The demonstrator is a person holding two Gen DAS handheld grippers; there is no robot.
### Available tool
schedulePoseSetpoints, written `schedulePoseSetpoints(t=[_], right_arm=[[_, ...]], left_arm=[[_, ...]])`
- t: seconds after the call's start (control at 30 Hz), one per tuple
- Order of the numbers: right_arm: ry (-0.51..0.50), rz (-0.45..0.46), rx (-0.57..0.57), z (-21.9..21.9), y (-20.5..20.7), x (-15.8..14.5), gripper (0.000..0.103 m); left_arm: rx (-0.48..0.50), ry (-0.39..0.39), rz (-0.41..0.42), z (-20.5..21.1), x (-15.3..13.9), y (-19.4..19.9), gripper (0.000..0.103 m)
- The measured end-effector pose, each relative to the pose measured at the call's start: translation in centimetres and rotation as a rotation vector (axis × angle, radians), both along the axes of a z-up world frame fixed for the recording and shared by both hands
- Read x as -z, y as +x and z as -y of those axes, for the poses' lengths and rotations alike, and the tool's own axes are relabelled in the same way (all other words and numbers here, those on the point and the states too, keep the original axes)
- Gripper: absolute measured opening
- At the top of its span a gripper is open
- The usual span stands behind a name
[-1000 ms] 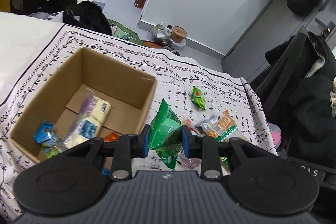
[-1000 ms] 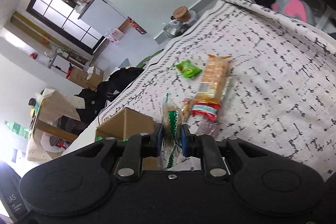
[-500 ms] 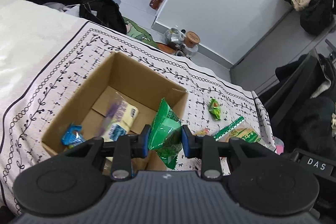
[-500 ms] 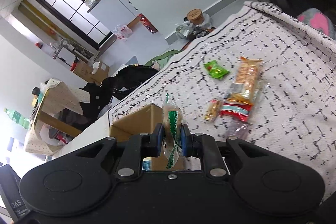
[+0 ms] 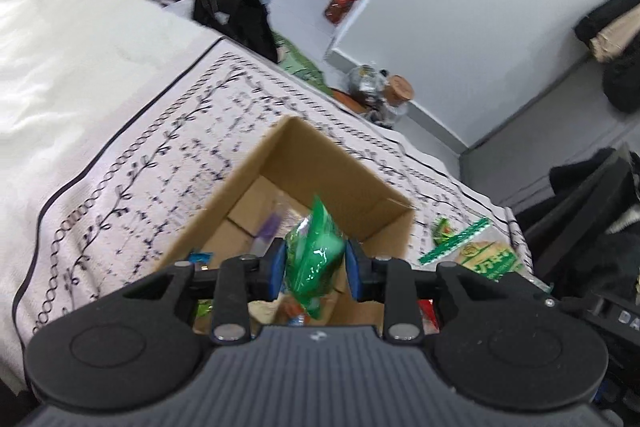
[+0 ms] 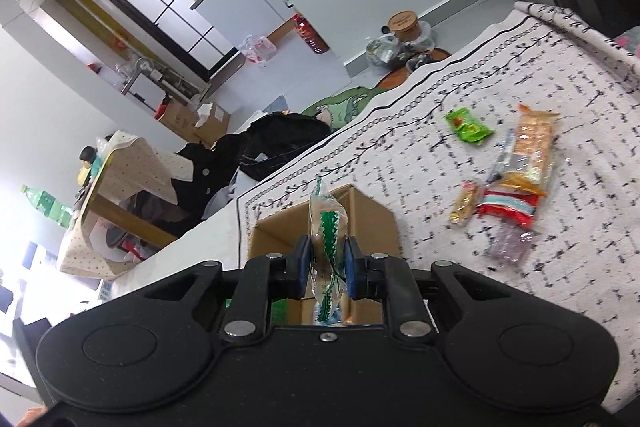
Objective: Organize snacks
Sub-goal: 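Carry both packets over the box and open both tools to drop them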
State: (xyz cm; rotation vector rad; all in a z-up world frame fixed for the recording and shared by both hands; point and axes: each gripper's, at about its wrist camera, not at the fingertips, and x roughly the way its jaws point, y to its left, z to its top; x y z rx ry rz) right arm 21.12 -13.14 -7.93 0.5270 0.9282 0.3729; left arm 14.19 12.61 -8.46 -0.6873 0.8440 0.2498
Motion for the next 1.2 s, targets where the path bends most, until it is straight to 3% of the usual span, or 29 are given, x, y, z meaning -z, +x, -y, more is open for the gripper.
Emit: schedulePoseSetpoints(t=[0.4,0.7,0.93,1.07,1.2], right_arm=[[-0.019,-0.02,-0.05,-3.7,0.6,1.0,0.018],[-0.092,-0.044,0.005,-2.8,0.4,1.8,0.054],[-0.168,-0.051,0.085,0.4,-0.1,2.1,0.08],[-0.195,-0.051,0.116,2.2,-0.5,2.1,0.088],[-0.218,-0.044,0.132,3.7,-0.8,2.0,0.097]], left_arm=[[-0.07,-0.037,-0.05,-1.8,1.1,0.0,0.065],[-0.065,-0.031,-0.102,-1.4,1.8,0.4,0.085],[0.009,-0.004,-0.143,0.3,2.0,1.0,0.091],[0.041,0.02,-0.134,1.5,1.7,1.1,0.094],[0.073,0.054,-0.107,2.8,1.2,1.1,0.103]])
